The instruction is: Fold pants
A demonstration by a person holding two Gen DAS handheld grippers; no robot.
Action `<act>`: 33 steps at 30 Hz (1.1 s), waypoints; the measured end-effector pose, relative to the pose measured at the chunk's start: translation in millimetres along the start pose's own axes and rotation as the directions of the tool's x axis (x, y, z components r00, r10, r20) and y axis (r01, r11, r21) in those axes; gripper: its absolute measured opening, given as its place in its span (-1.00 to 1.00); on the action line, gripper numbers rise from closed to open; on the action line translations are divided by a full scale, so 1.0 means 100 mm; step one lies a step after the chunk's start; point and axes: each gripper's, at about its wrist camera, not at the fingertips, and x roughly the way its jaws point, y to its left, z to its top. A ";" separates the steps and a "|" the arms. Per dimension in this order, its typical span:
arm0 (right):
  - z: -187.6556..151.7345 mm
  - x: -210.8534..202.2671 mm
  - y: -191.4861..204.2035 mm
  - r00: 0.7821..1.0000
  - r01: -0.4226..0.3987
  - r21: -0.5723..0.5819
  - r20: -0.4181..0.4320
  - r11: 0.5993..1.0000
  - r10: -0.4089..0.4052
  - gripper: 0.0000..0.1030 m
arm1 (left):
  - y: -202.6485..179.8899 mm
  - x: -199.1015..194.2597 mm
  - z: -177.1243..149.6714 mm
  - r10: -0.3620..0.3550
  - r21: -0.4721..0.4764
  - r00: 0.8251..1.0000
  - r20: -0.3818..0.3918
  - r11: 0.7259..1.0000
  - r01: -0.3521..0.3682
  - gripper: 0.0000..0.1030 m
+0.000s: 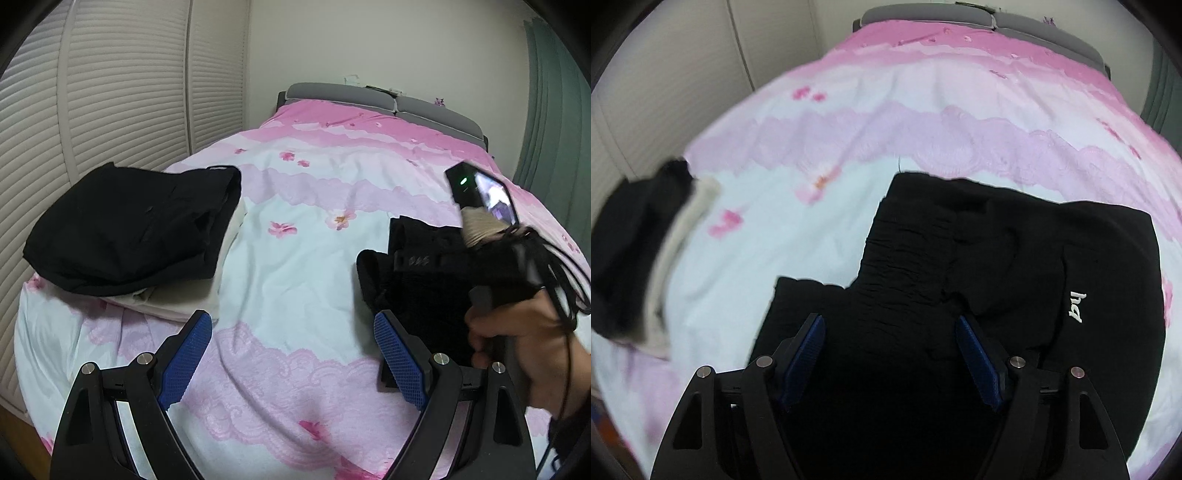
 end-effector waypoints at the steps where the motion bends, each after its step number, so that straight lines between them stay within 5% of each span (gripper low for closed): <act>1: -0.02 0.03 0.02 1.000 0.025 -0.020 0.005 0.999 -0.025 0.40 | 0.01 0.01 -0.01 0.001 -0.001 1.000 -0.002 1.000 -0.001 0.75; 3: -0.07 0.05 0.00 0.999 0.051 -0.022 0.021 0.998 -0.050 0.08 | 0.02 0.04 -0.02 0.003 -0.002 1.000 -0.007 1.000 -0.003 0.75; 14: -0.12 -0.59 -0.18 0.976 -0.158 0.006 0.149 0.987 0.156 -0.51 | 0.08 0.00 -0.04 -0.009 -0.022 1.000 -0.001 1.000 0.009 0.75; 22: -0.26 -0.78 0.09 0.938 -0.327 -0.124 0.082 0.937 0.338 -0.55 | 0.12 -0.10 -0.05 -0.011 -0.035 1.000 0.012 0.999 0.011 0.75; 29: -0.41 -0.25 0.25 0.962 -0.271 -0.171 -0.019 0.947 0.271 -0.47 | 0.16 -0.09 -0.09 -0.002 -0.036 1.000 0.001 0.999 0.002 0.75; 33: -0.41 -0.38 0.29 0.981 -0.176 -0.177 0.051 0.968 0.188 -0.11 | 0.19 -0.10 -0.10 0.002 -0.038 1.000 0.000 0.999 -0.002 0.75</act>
